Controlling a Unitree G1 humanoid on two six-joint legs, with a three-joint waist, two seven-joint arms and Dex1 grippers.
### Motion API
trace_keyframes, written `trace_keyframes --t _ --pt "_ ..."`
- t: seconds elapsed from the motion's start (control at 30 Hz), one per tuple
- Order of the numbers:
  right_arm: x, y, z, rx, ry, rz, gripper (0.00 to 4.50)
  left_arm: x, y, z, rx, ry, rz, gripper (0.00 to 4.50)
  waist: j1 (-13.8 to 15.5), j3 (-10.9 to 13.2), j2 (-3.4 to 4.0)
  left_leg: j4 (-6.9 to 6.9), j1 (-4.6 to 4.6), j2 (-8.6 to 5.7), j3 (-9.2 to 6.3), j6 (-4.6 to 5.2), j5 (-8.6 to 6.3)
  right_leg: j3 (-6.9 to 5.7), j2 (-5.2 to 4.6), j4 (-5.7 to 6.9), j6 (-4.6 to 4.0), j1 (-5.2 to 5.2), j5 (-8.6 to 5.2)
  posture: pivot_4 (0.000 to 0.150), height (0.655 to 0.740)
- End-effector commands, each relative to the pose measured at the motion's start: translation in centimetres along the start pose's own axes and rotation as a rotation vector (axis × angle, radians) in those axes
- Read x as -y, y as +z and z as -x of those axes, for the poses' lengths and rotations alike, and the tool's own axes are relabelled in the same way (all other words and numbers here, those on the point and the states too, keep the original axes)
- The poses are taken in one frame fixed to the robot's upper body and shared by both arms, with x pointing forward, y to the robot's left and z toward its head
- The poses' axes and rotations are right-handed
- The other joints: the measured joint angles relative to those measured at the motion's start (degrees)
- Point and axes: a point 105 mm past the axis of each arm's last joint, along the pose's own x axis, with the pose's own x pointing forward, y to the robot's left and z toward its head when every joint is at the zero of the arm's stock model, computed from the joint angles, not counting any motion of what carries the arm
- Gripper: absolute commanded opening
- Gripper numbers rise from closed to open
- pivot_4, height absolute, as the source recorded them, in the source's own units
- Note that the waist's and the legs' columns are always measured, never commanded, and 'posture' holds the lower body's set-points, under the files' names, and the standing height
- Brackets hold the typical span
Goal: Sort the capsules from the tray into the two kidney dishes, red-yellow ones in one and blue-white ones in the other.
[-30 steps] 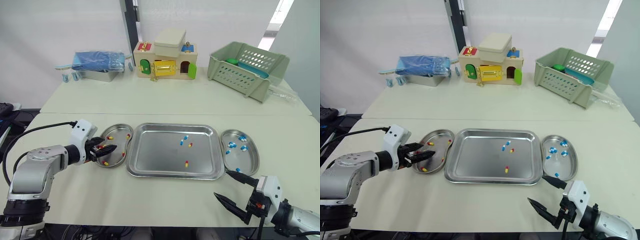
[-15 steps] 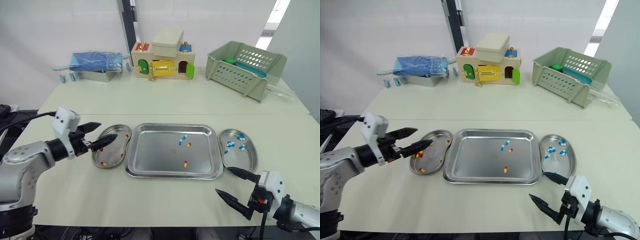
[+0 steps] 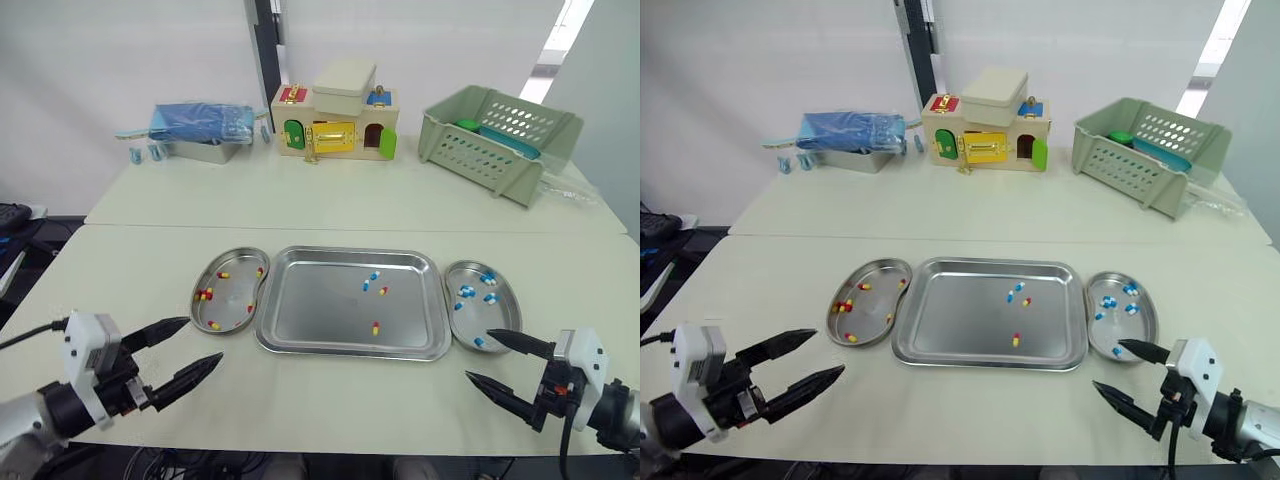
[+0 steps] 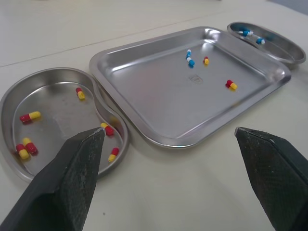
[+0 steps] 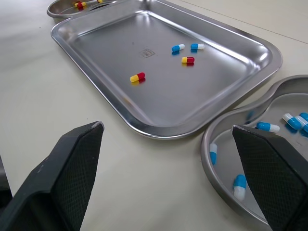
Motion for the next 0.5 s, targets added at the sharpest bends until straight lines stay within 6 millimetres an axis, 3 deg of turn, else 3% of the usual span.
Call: trace_keyframes --t 0.03,0.2,0.5 --pt "1.9 0.2 1.8 -0.006 -0.059 0.01 4.5 0.2 -0.3 1.3 0.009 0.064 -0.05 4.49 0.1 0.0 0.04 0.0 0.01 0.0 0.02 0.0 0.0 0.02 0.0 0.0 0.0 0.0 0.0 0.15 0.74" --pt "4.3 -1.0 4.6 -0.08 -0.138 0.004 4.5 -0.4 -1.4 2.5 -0.018 0.107 -0.069 4.49 0.1 0.0 0.05 -0.01 0.0 -0.03 0.04 0.01 -0.01 0.01 -0.02 -0.04 0.0 0.0 0.0 0.15 0.74" --pt "8.4 -3.0 8.7 -0.178 -0.251 0.021 4.5 -0.6 -1.8 2.1 -0.022 0.065 -0.105 4.49 0.0 0.0 0.07 -0.02 0.02 -0.03 0.07 0.01 -0.01 0.03 -0.02 -0.05 0.0 0.03 0.0 0.15 0.74"
